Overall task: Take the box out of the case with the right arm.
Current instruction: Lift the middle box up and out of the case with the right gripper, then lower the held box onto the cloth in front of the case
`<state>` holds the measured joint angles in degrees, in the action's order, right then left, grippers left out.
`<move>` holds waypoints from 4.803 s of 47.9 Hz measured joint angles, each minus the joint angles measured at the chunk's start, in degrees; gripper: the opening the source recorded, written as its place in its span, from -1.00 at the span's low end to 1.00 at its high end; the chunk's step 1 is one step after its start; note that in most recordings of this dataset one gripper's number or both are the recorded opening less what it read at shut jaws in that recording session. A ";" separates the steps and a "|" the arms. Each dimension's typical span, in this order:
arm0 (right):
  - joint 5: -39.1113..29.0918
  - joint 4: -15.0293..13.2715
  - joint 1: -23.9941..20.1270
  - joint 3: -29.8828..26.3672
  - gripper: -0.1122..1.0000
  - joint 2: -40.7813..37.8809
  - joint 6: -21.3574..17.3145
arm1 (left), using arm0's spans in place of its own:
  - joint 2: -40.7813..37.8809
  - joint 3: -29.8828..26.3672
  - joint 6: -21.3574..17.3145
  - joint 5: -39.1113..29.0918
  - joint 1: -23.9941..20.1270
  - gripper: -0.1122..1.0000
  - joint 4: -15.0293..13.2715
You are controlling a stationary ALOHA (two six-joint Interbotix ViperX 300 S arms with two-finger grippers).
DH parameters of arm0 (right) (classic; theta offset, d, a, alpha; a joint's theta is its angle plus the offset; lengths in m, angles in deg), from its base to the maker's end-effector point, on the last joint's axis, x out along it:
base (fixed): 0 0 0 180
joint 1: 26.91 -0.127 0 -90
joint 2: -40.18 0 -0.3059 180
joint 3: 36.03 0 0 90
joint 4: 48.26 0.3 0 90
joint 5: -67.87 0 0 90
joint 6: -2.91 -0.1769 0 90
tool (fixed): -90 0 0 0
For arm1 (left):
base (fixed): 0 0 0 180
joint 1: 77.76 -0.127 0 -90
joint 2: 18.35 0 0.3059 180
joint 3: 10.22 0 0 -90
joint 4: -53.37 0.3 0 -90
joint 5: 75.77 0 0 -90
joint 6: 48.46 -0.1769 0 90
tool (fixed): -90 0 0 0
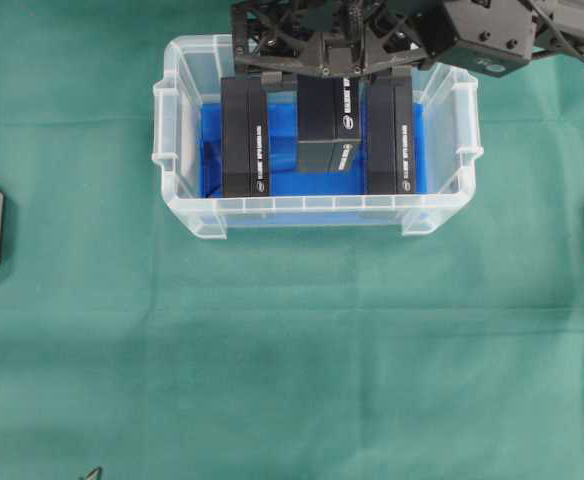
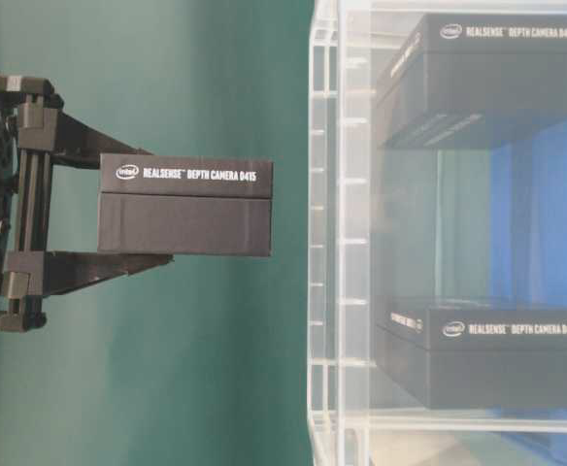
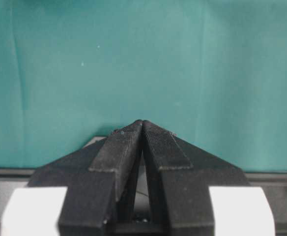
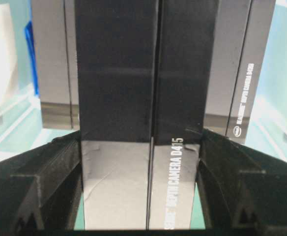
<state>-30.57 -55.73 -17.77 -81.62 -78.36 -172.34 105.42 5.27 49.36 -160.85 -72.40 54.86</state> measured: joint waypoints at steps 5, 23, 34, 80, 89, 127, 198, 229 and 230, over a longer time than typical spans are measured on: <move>0.00 -0.09 0.00 0.00 0.37 0.00 0.00 | 0.00 0.09 0.00 0.09 0.00 -0.76 0.00; 0.09 -0.18 0.00 0.00 0.37 0.09 -0.09 | 0.00 0.09 0.00 0.09 0.00 -0.76 0.00; 0.00 -0.18 -0.09 0.00 0.37 0.09 0.00 | 0.00 0.09 0.00 0.00 0.00 -0.76 0.00; 0.00 -0.26 -1.67 0.00 0.37 0.09 -0.70 | 0.00 0.09 0.00 0.00 0.00 -0.76 0.00; -0.62 -0.35 -4.75 0.00 0.37 0.09 -3.87 | 0.00 0.09 0.00 0.09 0.00 -0.76 0.00; -2.29 -0.35 -24.70 0.00 0.37 0.09 -23.99 | -0.26 0.09 0.00 0.09 0.00 -0.76 0.00; 9.84 0.97 -25.31 13.01 0.37 -2.20 -25.05 | -0.26 0.09 0.00 0.00 0.00 -0.76 0.00; 27.95 1.85 -25.31 27.77 0.37 -2.20 -28.92 | -0.26 0.09 0.00 0.00 0.00 -0.76 0.00; 27.95 1.85 -25.31 27.77 0.37 -2.20 -28.92 | -0.26 0.00 0.00 0.00 0.00 -0.76 0.00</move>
<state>-2.62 -53.89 -43.08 -53.85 -80.56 -201.26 105.16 5.27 49.36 -160.85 -72.40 54.86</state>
